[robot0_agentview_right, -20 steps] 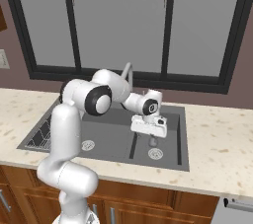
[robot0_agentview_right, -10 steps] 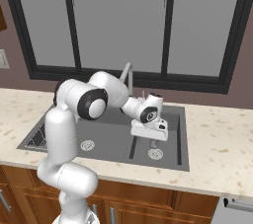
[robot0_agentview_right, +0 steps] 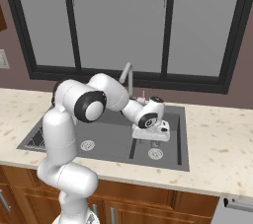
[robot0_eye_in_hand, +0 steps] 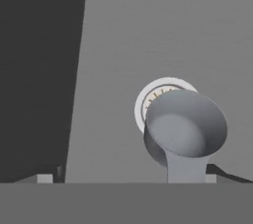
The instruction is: Move any existing items from the left basin to the right basin for drying. Then move the cup from the counter to the left basin of the sink for washing.
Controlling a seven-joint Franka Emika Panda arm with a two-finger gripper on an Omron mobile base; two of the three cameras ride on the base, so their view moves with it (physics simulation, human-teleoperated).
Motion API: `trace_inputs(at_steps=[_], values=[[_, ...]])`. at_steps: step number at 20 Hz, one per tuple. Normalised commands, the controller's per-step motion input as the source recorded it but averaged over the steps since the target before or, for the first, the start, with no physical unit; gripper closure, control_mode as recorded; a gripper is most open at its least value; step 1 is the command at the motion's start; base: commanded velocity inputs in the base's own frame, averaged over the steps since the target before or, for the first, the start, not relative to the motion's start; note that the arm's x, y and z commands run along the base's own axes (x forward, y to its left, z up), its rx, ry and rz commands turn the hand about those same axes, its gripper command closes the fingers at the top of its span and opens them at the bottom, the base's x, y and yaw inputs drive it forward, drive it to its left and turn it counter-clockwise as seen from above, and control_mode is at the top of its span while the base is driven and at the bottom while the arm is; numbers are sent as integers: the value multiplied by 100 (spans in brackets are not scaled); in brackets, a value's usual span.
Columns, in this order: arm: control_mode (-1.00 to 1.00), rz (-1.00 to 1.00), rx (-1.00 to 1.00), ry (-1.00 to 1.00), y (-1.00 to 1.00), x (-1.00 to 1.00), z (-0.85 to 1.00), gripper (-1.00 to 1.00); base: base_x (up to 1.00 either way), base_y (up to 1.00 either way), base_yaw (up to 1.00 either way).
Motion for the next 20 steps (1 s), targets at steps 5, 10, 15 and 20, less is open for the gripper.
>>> trace_inputs(at_steps=[5,10,15,20], values=[[-100,11,2,-12,-13,0,-11,-100,0,0,0],[-100,1,1,-8,-10,1,0,-100,0,0,0],[-100,1,1,-4,-3,7,3,-100,0,0,0],[-100,2,0,-2,0,15,-3,-100,0,0,0]])
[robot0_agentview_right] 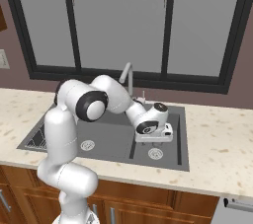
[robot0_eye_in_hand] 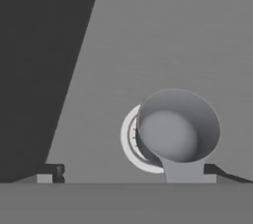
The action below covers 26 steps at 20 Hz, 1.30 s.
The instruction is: Move any existing items from the left basin to the right basin for drying. Then move the cup from the counter to the left basin of the sink for washing.
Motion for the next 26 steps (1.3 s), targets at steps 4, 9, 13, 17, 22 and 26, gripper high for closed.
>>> trace_inputs(at_steps=[4,9,13,17,22,26], values=[[-100,3,0,8,0,39,-26,-100,0,0,0],[-100,5,0,13,0,31,-47,-100,0,0,0],[-100,8,0,7,0,11,-44,-100,0,0,0],[-100,10,0,0,0,1,-26,-100,0,0,0],[-100,12,0,0,0,0,-22,-100,0,0,0],[-100,13,0,0,0,0,-23,-100,0,0,0]])
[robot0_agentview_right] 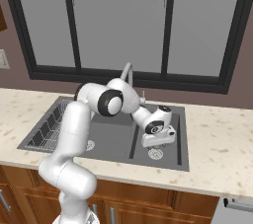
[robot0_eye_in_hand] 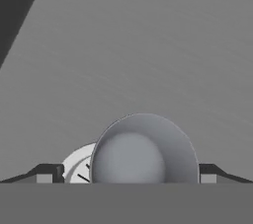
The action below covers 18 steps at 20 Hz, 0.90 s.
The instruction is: Move any existing items from the left basin to the right basin for drying. Then move the cup from the counter to the left basin of the sink for washing.
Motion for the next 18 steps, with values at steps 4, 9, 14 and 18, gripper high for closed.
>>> trace_inputs(at_steps=[4,9,14,18], values=[[-100,10,0,-10,0,-3,16,-100,0,0,0],[-100,9,0,-20,0,-22,48,-100,0,0,0],[-100,8,0,-19,0,-25,44,-100,0,0,0],[-100,8,0,-16,0,-23,44,-100,0,0,0]])
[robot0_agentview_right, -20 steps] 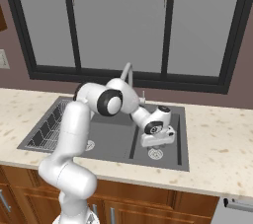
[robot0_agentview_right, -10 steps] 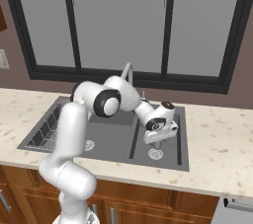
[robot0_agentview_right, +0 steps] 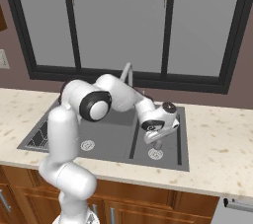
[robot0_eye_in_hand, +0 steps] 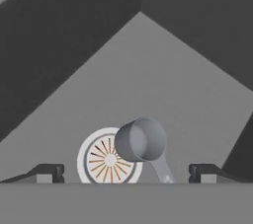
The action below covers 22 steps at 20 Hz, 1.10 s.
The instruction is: Move any existing items from the left basin to the right basin for drying. Then move the cup from the counter to the left basin of the sink for washing.
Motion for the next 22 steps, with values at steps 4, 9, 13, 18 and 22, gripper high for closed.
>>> trace_inputs(at_steps=[4,9,13,18,22], values=[[-100,7,0,-14,0,-27,54,-100,0,0,0],[-100,2,0,-8,0,-13,62,-100,0,0,0],[-100,0,0,-2,1,-8,71,-100,0,0,0],[-100,0,0,0,6,0,75,-100,0,0,0],[-100,0,0,0,8,0,74,-100,0,0,0]])
